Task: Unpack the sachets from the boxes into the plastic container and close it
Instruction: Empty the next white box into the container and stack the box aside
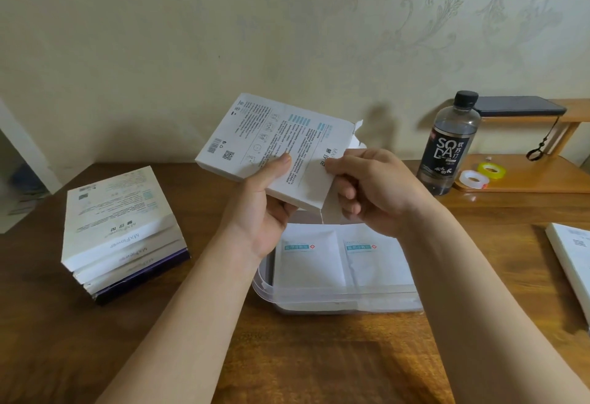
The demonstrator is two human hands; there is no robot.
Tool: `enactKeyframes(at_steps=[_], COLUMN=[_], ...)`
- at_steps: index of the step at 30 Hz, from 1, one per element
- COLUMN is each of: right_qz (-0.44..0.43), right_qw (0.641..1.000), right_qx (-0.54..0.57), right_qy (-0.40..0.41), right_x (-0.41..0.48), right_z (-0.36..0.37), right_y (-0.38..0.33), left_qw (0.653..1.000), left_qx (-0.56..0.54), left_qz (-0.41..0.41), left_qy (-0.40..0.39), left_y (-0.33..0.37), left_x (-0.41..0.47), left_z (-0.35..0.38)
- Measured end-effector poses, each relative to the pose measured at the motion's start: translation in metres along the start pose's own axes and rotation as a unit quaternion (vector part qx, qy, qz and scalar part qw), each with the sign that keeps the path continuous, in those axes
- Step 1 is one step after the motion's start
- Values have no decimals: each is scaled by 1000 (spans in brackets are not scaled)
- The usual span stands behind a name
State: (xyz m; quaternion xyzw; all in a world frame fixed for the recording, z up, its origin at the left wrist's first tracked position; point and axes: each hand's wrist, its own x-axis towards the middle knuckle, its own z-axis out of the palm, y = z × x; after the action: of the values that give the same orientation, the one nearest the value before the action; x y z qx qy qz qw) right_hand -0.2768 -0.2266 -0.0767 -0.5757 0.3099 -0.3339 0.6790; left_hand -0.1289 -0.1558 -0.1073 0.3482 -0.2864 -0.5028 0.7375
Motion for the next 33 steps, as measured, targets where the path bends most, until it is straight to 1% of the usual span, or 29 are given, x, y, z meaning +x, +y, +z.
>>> enactKeyframes(at_steps=[5,13,22,26,29,33], right_qz=[-8,-12,-59,-101,-119,-132], right_qw=[997,996,990,988,985,981], right_qx=[64,59,88,17,-55,-98], right_qy=[33,63,95,119,112,104], right_x=[6,7,3,0,-2,-4], right_z=[4,6,0,3,4,7], right_y=[6,9,-2,-7,-10,-11], left_qw=[1000,996,991,990,987,986], left_qx=[0,-68,-116,-118,-141,-147], left_qz=[8,-10,-2,-27,-46,-56], left_qy=[-1,57,73,74,61,60], left_y=[0,4,13,11,9,5], left_x=[0,2,4,2,0,0], left_z=[1,1,3,4,8,13])
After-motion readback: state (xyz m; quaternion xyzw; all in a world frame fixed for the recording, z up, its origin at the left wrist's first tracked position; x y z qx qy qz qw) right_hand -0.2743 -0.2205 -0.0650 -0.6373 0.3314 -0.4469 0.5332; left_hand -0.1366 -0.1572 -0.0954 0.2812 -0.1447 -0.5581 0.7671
